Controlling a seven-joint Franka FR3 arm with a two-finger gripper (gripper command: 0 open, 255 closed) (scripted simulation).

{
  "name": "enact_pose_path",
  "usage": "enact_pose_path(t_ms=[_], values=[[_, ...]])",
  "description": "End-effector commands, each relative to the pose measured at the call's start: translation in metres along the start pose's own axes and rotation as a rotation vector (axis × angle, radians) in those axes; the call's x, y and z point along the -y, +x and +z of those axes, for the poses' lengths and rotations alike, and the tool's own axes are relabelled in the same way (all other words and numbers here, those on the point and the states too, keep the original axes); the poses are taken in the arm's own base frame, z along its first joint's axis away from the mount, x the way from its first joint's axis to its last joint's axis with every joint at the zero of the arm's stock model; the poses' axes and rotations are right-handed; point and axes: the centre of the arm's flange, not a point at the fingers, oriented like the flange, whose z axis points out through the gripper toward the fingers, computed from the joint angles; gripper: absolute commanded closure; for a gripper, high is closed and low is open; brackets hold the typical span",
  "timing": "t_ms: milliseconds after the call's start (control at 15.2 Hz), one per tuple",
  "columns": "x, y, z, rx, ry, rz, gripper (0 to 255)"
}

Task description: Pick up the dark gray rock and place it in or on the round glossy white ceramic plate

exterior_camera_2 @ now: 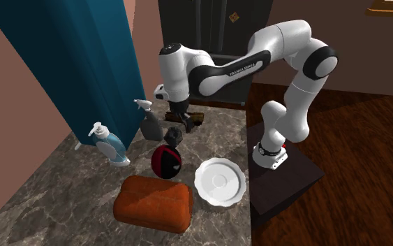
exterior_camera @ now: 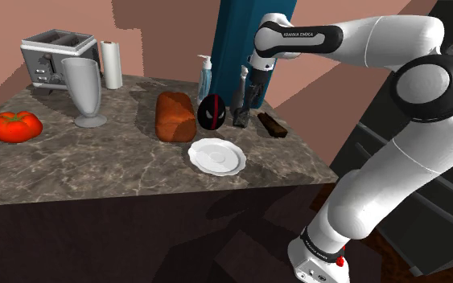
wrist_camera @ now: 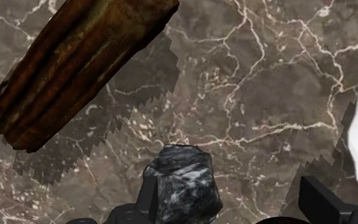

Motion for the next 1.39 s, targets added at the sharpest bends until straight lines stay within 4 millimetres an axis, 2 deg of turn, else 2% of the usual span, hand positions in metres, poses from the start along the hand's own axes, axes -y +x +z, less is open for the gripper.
enact_pose_path(t_ms=[0,132,198,660,1188,1254,1320], values=[[-0.019,0.021,0.008,0.013,-0.004,-0.034,0],[-0.037,0.040,0.014,0.025,-0.008,-0.066,0],[-0.037,0.040,0.014,0.025,-0.008,-0.066,0],[-0.037,0.040,0.054,0.025,-0.008,-0.066,0],[-0.037,0.040,0.054,0.025,-0.008,-0.066,0],[-0.037,0.039,0.054,0.025,-0.008,-0.066,255],[-0.036,0.038,0.055,0.025,-0.008,-0.066,255]])
